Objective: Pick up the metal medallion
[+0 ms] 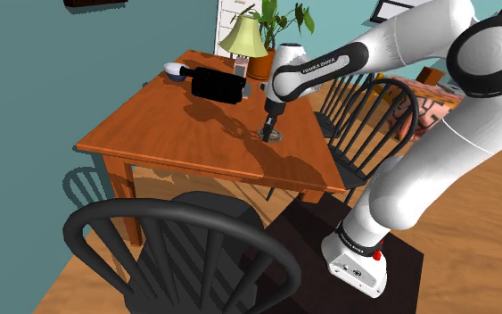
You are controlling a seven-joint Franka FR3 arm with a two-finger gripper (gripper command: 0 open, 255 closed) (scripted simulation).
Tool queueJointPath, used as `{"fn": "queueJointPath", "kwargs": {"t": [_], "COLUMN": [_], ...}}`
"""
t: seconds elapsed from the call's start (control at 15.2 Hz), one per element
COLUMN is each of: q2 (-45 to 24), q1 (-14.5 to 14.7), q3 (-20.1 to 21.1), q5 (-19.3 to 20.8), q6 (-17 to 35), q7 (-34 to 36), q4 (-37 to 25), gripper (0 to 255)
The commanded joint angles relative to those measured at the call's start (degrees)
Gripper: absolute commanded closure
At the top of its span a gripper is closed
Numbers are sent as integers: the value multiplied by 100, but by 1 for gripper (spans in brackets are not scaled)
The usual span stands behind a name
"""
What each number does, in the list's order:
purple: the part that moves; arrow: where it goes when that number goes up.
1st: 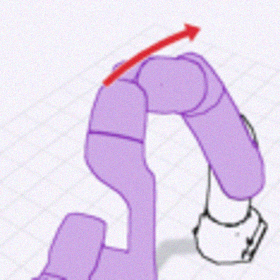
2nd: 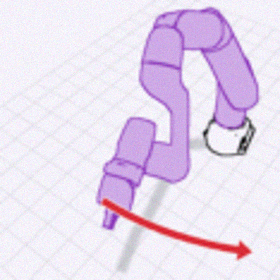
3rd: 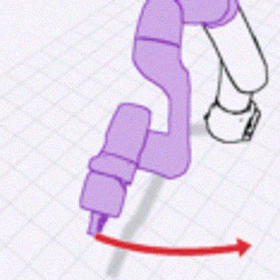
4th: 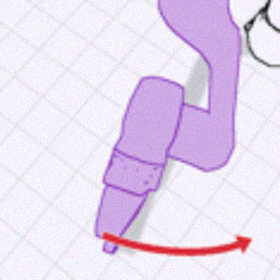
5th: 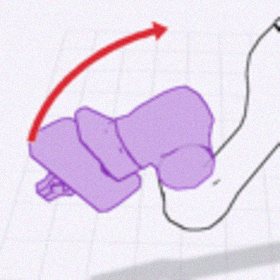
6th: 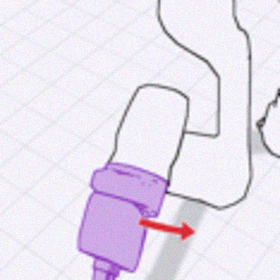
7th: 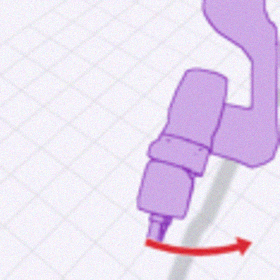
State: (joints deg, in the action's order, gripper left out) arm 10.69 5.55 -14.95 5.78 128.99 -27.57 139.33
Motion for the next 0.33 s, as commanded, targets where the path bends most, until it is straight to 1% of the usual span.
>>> {"fn": "queueJointPath", "kwargs": {"t": [0.0,0.13,0.26], "q2": [95,180,186], "q1": [-4,-5,-5], "q3": [9,21,22], "q5": [15,26,27], "q6": [-168,-334,-347], "q7": [6,14,14], "q4": [-71,-154,-160], "gripper": [255,255,255]}}
